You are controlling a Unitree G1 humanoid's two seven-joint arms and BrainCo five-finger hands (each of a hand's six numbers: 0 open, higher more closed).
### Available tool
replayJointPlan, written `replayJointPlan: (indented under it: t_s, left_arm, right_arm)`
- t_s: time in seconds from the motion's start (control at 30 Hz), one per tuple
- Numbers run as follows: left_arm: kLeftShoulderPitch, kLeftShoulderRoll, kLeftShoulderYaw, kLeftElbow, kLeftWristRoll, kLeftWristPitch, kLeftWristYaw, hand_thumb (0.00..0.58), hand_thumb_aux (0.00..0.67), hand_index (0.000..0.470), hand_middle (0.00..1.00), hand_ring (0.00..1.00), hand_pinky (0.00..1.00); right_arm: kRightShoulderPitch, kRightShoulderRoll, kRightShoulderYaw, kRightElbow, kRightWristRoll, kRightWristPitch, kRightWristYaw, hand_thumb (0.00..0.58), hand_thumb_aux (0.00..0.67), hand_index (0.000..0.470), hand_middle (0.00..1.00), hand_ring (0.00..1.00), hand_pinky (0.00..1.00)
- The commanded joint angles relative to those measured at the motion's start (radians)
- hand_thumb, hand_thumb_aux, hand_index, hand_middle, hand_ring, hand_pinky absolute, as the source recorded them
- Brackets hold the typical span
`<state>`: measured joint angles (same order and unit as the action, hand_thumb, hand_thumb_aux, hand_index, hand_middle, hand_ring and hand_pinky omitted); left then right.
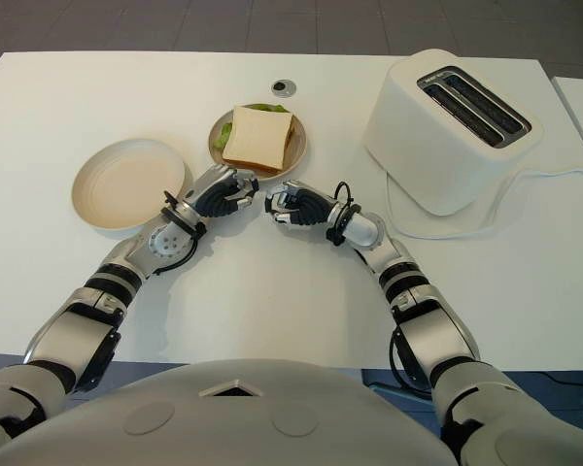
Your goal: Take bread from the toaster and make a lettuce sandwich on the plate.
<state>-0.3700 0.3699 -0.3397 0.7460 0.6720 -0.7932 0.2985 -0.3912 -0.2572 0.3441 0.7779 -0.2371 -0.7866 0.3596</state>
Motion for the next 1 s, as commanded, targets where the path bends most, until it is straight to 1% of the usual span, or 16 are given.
replayJointPlan:
  t_s: [0.03,0.07,0.1,0.13,0.17,0.23,0.3,0.5,0.8,0.9,1.0]
  left_arm:
    - [0.056,-0.017,0.033,-0.067,-0.252,-0.21,-0.053,0.0,0.0,0.0,0.18,0.18,0.18]
    - [0.082,-0.015,0.023,-0.114,-0.389,-0.271,-0.103,0.0,0.0,0.0,0.0,0.0,0.0]
    - [0.104,-0.01,0.004,-0.168,-0.525,-0.312,-0.152,0.0,0.0,0.0,0.0,0.0,0.0]
    - [0.119,-0.006,-0.015,-0.214,-0.636,-0.338,-0.196,0.0,0.0,0.0,0.0,0.0,0.0]
    - [0.132,-0.004,-0.033,-0.252,-0.727,-0.351,-0.241,0.0,0.0,0.0,0.0,0.0,0.0]
    - [0.148,-0.009,-0.056,-0.299,-0.863,-0.354,-0.335,0.0,0.0,0.0,0.0,0.0,0.0]
    - [0.158,-0.017,-0.061,-0.325,-0.939,-0.336,-0.415,0.0,0.0,0.0,0.0,0.0,0.0]
    - [0.182,-0.042,-0.027,-0.35,-1.004,-0.3,-0.582,0.0,0.0,0.0,0.0,0.0,0.0]
    - [0.199,-0.104,0.063,-0.363,-1.021,-0.247,-0.698,0.0,0.0,0.0,0.0,0.0,0.0]
    - [0.202,-0.133,0.079,-0.379,-1.068,-0.203,-0.74,0.0,0.0,0.0,0.0,0.0,0.0]
    - [0.205,-0.174,0.099,-0.397,-1.15,-0.144,-0.787,0.0,0.0,0.0,0.0,0.0,0.0]
  right_arm:
    - [0.053,0.008,-0.073,-0.171,0.324,0.032,0.191,0.0,0.0,0.0,0.95,0.95,0.95]
    - [0.075,0.003,-0.095,-0.254,0.438,0.066,0.252,0.0,0.0,0.0,0.65,0.65,0.65]
    - [0.086,0.003,-0.127,-0.326,0.538,0.098,0.286,0.0,0.0,0.0,0.4,0.4,0.4]
    - [0.089,0.01,-0.16,-0.371,0.61,0.125,0.303,0.0,0.0,0.0,0.02,0.02,0.02]
    - [0.088,0.02,-0.187,-0.395,0.648,0.13,0.304,0.0,0.0,0.0,0.0,0.0,0.0]
    - [0.09,0.044,-0.219,-0.417,0.681,0.12,0.314,0.0,0.0,0.0,0.0,0.0,0.0]
    - [0.097,0.065,-0.237,-0.432,0.698,0.112,0.329,0.0,0.0,0.0,0.0,0.0,0.0]
    - [0.135,0.094,-0.251,-0.482,0.72,0.138,0.399,0.0,0.0,0.0,0.0,0.0,0.0]
    - [0.156,0.126,-0.273,-0.513,0.726,0.179,0.451,0.0,0.0,0.0,0.0,0.0,0.0]
    - [0.161,0.138,-0.283,-0.524,0.738,0.195,0.464,0.0,0.0,0.0,0.0,0.0,0.0]
    - [0.166,0.152,-0.298,-0.549,0.781,0.24,0.469,0.0,0.0,0.0,0.0,0.0,0.0]
